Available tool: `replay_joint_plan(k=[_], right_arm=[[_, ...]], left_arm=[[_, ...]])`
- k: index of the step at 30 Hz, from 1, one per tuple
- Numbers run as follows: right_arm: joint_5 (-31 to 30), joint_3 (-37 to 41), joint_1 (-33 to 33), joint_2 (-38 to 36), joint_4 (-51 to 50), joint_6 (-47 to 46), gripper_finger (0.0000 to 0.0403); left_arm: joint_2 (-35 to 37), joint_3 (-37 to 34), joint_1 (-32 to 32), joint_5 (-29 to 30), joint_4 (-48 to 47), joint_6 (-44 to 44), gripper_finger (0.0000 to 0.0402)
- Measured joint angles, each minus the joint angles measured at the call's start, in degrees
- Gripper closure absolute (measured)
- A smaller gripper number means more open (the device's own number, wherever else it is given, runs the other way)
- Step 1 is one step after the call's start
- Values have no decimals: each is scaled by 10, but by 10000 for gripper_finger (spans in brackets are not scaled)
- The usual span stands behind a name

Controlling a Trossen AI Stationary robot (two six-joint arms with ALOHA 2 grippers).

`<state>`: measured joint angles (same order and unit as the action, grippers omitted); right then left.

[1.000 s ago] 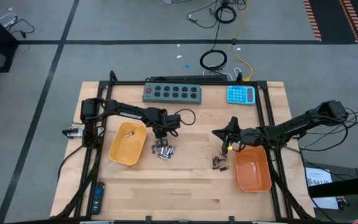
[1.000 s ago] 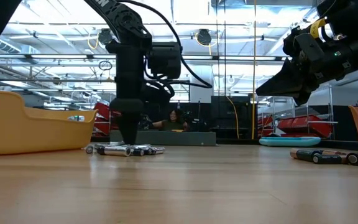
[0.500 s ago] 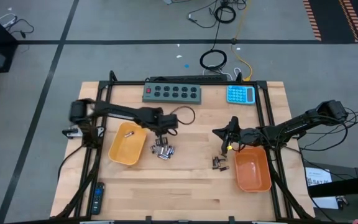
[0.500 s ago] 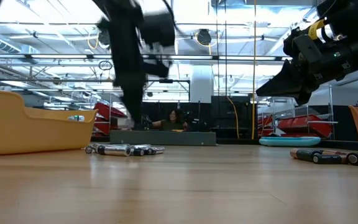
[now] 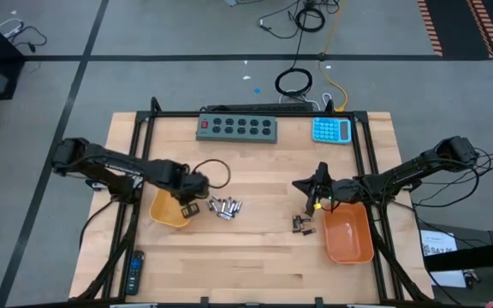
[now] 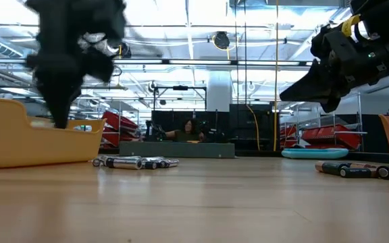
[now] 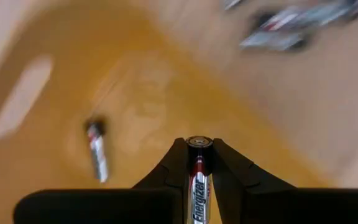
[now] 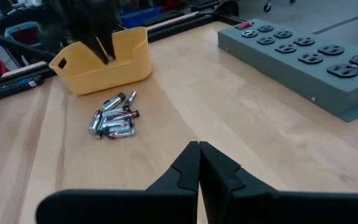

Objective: Sort batteries
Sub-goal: Put the silver battery into the yellow bin

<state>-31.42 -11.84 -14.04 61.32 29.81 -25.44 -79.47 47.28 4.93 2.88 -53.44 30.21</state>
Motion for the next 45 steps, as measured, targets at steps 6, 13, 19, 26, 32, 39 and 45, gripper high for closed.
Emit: replay_joint_plan(k=[6,13,19,26,32,39,45], right_arm=[[-1,0,0,0,16,5,403],[-1,0,0,0,17,3,403],[-1,0,-1,0,15,1,403],[-1,0,-1,0,12,0,403],[-1,0,-1,0,12,-1,403],[-1,0,-1,0,12,-3,403],[-1,0,-1,0,12,0,403]], left_arm=[[-2,-53,-36,55,2,1,258],[-2,-55,-84,96,-6,-36,198],[-2,-55,-142,128,-38,-41,204],[-2,-36,-161,150,-46,-60,211],[-1,54,-128,140,-117,-66,211],[-16,101,-26,119,-33,-130,211],[-88,103,45,65,81,-185,211]])
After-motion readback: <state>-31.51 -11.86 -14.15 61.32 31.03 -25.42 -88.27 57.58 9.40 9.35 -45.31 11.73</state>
